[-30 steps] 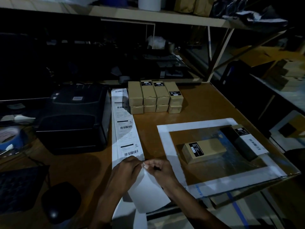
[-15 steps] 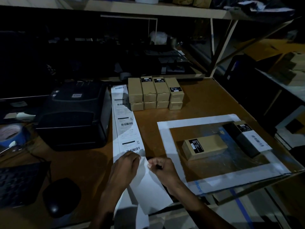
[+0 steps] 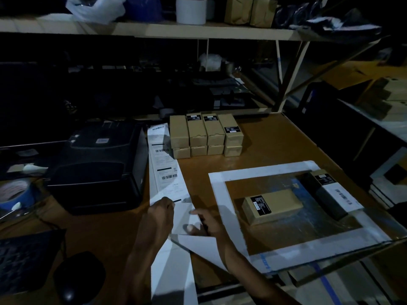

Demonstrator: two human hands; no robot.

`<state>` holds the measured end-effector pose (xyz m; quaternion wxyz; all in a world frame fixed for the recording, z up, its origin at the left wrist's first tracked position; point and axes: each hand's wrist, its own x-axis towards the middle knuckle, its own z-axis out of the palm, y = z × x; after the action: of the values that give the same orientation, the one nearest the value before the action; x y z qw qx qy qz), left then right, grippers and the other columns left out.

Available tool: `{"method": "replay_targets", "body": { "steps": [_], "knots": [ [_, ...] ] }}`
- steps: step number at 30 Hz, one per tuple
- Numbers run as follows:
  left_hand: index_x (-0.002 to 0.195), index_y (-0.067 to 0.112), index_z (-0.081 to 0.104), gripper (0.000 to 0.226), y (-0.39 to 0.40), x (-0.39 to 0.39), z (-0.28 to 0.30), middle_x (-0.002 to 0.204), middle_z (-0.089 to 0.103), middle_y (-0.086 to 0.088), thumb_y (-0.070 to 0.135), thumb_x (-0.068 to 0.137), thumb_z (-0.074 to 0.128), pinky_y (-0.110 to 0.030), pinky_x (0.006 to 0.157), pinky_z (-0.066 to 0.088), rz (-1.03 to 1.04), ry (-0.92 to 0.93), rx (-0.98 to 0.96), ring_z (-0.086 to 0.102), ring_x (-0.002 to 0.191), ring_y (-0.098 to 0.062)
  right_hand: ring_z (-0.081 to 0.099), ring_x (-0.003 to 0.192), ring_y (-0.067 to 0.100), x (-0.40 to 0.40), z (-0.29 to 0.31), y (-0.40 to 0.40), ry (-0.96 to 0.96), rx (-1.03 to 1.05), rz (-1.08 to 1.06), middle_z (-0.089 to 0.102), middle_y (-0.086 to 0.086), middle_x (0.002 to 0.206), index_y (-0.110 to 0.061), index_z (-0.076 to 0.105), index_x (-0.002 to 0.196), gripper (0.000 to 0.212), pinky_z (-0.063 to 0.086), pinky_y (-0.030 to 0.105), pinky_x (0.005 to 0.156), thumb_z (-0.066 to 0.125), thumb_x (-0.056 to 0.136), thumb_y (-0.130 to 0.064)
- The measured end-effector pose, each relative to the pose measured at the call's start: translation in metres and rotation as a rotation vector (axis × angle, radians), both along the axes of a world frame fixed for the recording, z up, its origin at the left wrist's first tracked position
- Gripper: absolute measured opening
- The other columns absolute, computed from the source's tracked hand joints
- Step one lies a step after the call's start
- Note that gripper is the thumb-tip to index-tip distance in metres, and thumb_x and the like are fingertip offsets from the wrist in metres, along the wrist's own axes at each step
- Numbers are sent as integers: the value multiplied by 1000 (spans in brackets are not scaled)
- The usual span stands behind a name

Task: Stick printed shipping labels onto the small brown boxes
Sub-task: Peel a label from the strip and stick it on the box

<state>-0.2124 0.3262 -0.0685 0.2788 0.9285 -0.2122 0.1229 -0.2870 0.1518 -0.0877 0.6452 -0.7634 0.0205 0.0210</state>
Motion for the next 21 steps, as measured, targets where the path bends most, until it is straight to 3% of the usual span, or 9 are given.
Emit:
{"method": "replay_targets", "body": {
  "steps": [2, 4, 6, 8, 11, 14, 16, 19, 21],
  "knots": [
    [84, 9, 67, 22, -2, -6, -1, 70, 69, -7, 3, 73, 85, -28, 49, 58, -8, -21, 93, 66, 54, -20, 59, 108, 5, 8, -5, 0, -15, -23, 4, 63, 4, 122, -12, 63, 120, 39, 47, 10, 84, 79, 84, -8],
    [99, 11, 66, 12, -6, -8, 3, 87, 73, -7, 13, 89, 72, -33, 60, 62, 44, 28, 114, 69, 69, -21, 60, 107, 1, 14, 0, 7, -48, -145, -2, 67, -4, 116, -12, 69, 110, 35, 46, 11, 88, 85, 79, -18],
    [112, 15, 62, 16, -7, -8, 2, 104, 72, -5, 24, 99, 58, -35, 73, 61, 95, 136, 104, 70, 85, -21, 64, 103, -1, 15, 4, 10, -37, -191, 50, 70, -15, 105, -23, 72, 99, 30, 46, 16, 94, 85, 74, -34],
    [114, 15, 63, 19, -8, -9, 4, 109, 72, -5, 26, 100, 57, -33, 76, 60, 80, 116, 83, 70, 90, -21, 67, 97, 0, 15, 6, 8, -18, -149, 85, 72, -11, 99, -16, 76, 95, 21, 49, 18, 92, 84, 77, -23],
    [108, 16, 69, 20, -3, -11, 4, 110, 73, -3, 30, 99, 58, -27, 74, 58, 63, 143, -44, 70, 93, -20, 68, 91, -6, 19, 8, 5, 11, -100, 195, 72, -1, 100, -1, 76, 98, 12, 50, 15, 89, 74, 87, -6],
    [84, 26, 67, 26, 8, -13, 3, 92, 75, -1, 43, 98, 54, -26, 68, 53, -33, 265, -149, 69, 80, -11, 70, 88, 0, 17, 12, 8, 28, -65, 114, 75, -12, 92, -20, 79, 84, 12, 54, 23, 87, 77, 85, -8],
    [72, 31, 67, 32, 15, -14, 4, 79, 71, 8, 57, 88, 55, -30, 65, 52, -83, 376, -233, 66, 73, -7, 71, 92, 1, 16, 9, 9, 13, -130, 124, 75, -19, 92, -18, 79, 92, 18, 54, 24, 90, 82, 79, -5],
    [75, 24, 75, 22, 20, -15, 1, 83, 71, 9, 43, 71, 85, -30, 71, 57, -68, 503, -208, 67, 79, -9, 69, 92, -4, 16, 2, 9, 24, -190, 119, 72, -30, 88, -15, 80, 98, 26, 51, 17, 89, 86, 74, -6],
    [77, 29, 75, 20, 25, -16, -3, 86, 69, 14, 30, 67, 92, -29, 73, 59, -79, 528, -182, 68, 81, -6, 71, 92, 0, 16, -5, 6, -6, -189, 112, 75, -21, 92, -11, 80, 96, 23, 51, 15, 87, 85, 75, -5]
  ]
}}
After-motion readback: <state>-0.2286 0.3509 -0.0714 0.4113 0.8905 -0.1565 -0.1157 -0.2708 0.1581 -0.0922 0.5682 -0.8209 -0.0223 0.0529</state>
